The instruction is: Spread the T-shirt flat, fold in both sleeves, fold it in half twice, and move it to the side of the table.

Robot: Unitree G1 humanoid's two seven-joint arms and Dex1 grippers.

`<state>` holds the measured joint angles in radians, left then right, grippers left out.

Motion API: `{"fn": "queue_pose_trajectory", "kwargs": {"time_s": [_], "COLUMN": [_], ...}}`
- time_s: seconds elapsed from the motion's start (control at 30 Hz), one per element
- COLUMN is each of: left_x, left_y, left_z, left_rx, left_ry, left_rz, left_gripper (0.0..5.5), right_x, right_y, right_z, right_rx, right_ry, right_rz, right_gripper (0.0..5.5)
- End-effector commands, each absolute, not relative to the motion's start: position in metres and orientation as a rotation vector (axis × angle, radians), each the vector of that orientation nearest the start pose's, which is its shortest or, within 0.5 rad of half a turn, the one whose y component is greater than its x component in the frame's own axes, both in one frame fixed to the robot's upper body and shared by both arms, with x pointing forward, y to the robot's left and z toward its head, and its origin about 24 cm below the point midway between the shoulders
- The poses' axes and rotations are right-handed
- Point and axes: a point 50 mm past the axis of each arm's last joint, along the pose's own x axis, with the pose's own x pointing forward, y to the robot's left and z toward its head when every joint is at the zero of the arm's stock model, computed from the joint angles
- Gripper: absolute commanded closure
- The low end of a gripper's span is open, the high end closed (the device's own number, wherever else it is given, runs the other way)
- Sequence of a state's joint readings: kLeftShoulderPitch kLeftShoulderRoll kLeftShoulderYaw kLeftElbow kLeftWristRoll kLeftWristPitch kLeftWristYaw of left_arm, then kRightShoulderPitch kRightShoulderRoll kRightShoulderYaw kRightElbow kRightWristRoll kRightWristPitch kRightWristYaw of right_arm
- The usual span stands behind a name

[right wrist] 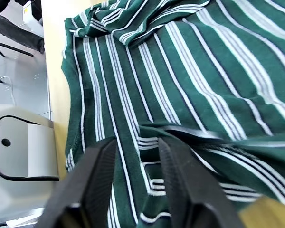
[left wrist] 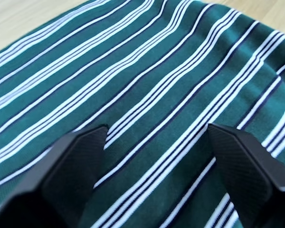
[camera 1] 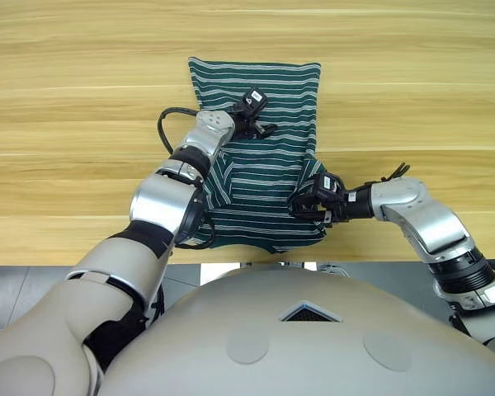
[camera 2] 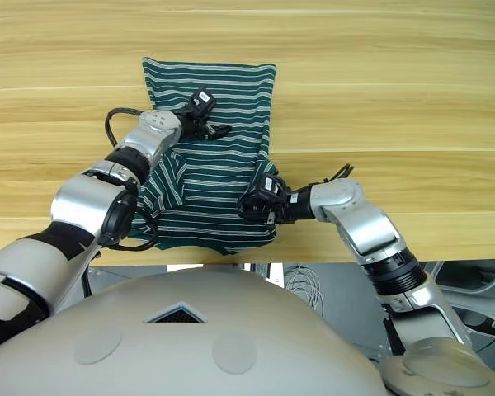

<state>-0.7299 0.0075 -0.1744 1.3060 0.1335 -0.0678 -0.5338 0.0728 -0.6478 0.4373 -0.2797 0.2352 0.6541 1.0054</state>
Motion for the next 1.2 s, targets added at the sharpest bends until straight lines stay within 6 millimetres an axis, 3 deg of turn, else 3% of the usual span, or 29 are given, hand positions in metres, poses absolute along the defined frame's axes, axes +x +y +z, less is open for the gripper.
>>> {"fn": "queue_pose_trajectory", "kwargs": {"time_s": [0.03,0.2,0.37,0.67,0.77,0.93,1.2], "left_x": [0.313,0.314,0.315,0.315,0.315,0.314,0.315], "left_y": [0.077,0.078,0.080,0.081,0.081,0.080,0.080], "left_z": [-0.036,-0.036,-0.035,-0.035,-0.035,-0.035,-0.035], "left_rx": [0.274,0.277,0.279,0.284,0.285,0.284,0.286], "left_ry": [0.636,0.637,0.636,0.638,0.638,0.636,0.636], "left_rz": [-0.802,-0.800,-0.793,-0.793,-0.796,-0.801,-0.810], "left_gripper": [1.70,1.70,1.70,1.70,1.70,1.70,1.70], "right_x": [0.168,0.171,0.174,0.184,0.200,0.240,0.250], "right_y": [-0.140,-0.138,-0.138,-0.181,-0.200,-0.217,-0.212], "right_z": [-0.003,-0.016,-0.017,0.034,0.046,0.023,-0.010], "right_rx": [-0.130,-0.150,-0.145,-0.218,-0.237,-0.359,-0.528], "right_ry": [0.897,0.931,0.923,0.695,0.636,0.631,0.644], "right_rz": [1.299,1.259,1.242,1.349,1.303,1.036,1.009], "right_gripper": [3.14,2.19,1.23,1.05,1.05,1.05,1.05]}}
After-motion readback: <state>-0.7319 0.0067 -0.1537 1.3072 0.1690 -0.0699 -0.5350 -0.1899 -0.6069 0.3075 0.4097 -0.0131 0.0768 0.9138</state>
